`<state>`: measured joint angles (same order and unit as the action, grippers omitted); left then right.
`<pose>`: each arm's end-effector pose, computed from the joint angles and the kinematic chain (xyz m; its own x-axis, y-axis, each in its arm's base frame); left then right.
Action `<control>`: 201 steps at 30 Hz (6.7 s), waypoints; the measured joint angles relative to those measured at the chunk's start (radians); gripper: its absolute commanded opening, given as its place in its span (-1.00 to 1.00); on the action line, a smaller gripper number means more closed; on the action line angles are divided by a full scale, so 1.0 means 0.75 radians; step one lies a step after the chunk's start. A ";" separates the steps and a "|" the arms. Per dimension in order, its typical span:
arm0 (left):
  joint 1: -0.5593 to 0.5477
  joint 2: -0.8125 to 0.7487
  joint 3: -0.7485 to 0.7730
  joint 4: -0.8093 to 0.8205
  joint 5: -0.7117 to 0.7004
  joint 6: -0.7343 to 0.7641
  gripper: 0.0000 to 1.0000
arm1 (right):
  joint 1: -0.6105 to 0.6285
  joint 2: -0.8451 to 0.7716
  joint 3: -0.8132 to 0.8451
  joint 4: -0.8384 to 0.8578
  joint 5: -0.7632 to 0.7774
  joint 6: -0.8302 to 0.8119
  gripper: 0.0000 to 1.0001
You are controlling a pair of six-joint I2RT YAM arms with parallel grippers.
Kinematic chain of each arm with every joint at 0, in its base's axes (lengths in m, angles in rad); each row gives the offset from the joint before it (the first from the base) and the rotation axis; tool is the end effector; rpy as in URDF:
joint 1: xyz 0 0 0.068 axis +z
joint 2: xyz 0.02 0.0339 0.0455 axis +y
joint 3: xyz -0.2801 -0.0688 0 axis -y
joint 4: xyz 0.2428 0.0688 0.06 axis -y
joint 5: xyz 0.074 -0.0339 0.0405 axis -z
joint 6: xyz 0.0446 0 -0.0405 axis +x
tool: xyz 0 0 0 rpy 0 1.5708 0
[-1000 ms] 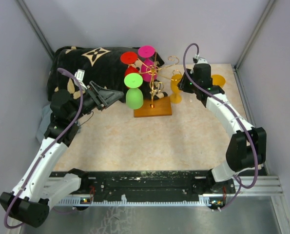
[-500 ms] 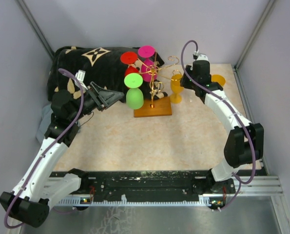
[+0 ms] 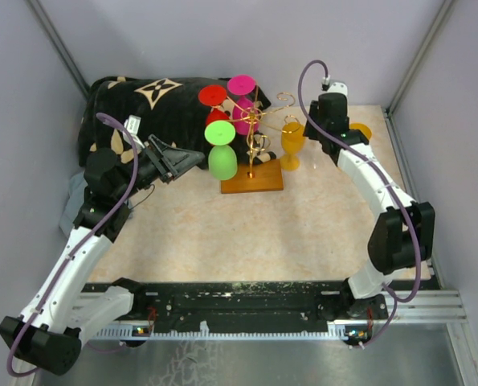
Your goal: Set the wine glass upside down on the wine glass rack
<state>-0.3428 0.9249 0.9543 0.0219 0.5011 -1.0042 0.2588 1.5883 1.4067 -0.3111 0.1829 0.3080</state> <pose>0.1862 -0.0892 0.4101 -0.6040 -0.5701 -0.5568 0.4415 0.3423 -0.8294 0.3679 0.0890 0.3530 -0.4651 0.1852 -0.8657 0.0464 0.9816 0.1851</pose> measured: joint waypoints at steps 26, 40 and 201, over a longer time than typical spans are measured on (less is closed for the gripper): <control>0.001 -0.040 0.001 -0.021 -0.002 0.049 0.05 | -0.027 0.193 0.178 -0.149 0.126 -0.051 -0.36; 0.001 -0.040 0.001 -0.021 -0.002 0.050 0.05 | -0.035 0.313 0.197 -0.149 0.130 -0.072 -0.52; -0.139 -0.007 -0.164 1.407 0.207 -0.882 -1.00 | 0.253 -1.095 -0.862 1.011 -0.828 0.404 -0.22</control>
<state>-0.4469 0.9195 0.8310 1.0775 0.6563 -1.6661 0.4484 0.7670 0.7605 0.4473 -0.4377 0.6113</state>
